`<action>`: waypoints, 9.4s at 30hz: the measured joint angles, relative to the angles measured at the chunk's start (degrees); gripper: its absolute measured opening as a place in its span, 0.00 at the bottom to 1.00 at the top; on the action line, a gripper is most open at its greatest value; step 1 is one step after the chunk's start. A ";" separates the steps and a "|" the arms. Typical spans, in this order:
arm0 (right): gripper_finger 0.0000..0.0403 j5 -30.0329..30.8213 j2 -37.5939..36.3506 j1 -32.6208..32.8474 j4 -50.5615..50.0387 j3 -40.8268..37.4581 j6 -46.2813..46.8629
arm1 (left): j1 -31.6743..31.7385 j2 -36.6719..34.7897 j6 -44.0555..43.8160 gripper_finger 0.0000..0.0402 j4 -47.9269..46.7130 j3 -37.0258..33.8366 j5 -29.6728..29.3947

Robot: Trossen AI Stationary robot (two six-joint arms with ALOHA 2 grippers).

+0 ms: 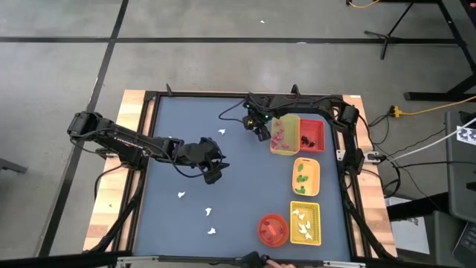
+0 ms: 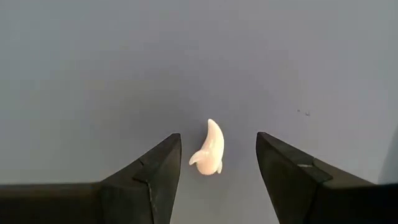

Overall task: Sort Halloween decoration
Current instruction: Put the white ghost toy into the yellow box, then put the white ghost toy into the bottom yellow bin

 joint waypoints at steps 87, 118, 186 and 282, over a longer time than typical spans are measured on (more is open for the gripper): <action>0.14 -0.88 -16.87 50.56 -36.81 0.45 57.53 | 0.01 0.00 7.64 0.42 0.04 0.07 -1.38; 0.18 -1.45 -16.87 68.70 -38.25 0.45 67.52 | -2.18 0.00 10.55 0.42 -0.99 0.07 -0.68; 0.56 -0.38 -16.83 68.70 -32.95 0.45 67.52 | -27.10 20.02 -8.08 0.42 -1.64 0.02 -2.69; 0.56 0.06 -16.83 68.72 -30.15 0.45 67.52 | -31.23 24.41 -11.07 0.22 -0.90 0.02 -10.05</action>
